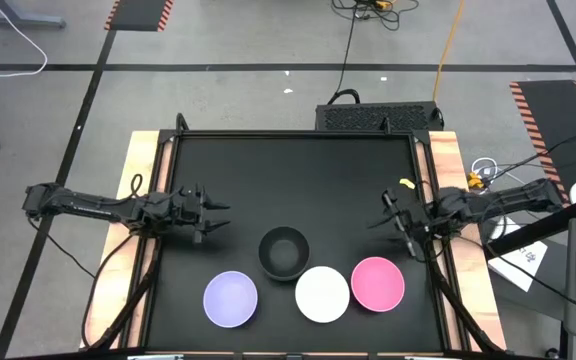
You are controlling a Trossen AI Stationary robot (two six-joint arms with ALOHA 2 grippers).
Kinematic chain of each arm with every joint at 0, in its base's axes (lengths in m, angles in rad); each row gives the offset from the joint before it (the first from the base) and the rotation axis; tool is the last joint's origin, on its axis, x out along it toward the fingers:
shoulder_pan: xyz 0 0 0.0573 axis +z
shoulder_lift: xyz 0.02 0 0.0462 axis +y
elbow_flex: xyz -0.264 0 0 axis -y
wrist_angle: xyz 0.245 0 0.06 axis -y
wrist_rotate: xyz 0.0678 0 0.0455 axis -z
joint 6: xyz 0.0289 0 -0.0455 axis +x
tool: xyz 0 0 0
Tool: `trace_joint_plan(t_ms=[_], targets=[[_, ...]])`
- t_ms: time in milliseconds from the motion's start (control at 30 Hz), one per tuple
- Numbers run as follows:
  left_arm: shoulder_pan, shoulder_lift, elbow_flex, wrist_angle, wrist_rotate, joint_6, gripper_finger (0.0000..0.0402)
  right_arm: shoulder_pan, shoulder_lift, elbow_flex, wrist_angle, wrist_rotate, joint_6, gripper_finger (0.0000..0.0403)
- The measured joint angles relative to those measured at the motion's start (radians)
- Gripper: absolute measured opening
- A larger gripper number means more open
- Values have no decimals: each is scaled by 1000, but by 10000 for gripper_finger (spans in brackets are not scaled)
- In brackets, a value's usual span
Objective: Nest bowls inside each other
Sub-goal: Stack the pink bowl on top of the black bowl
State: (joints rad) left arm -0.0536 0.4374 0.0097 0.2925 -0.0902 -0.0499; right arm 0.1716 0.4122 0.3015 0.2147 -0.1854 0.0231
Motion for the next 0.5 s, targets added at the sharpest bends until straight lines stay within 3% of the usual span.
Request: trace_joint_plan(t_ms=[233, 400, 500], targets=[[0, 0, 0, -7, 3, 2, 207, 47, 5, 211, -323, 87, -19, 135], [0, 0, 0, -7, 3, 7, 207, 71, 38, 334, -617, 206, 96, 135], [0, 0, 0, -6, 3, 14, 207, 88, 68, 366, -685, 212, 176, 135]])
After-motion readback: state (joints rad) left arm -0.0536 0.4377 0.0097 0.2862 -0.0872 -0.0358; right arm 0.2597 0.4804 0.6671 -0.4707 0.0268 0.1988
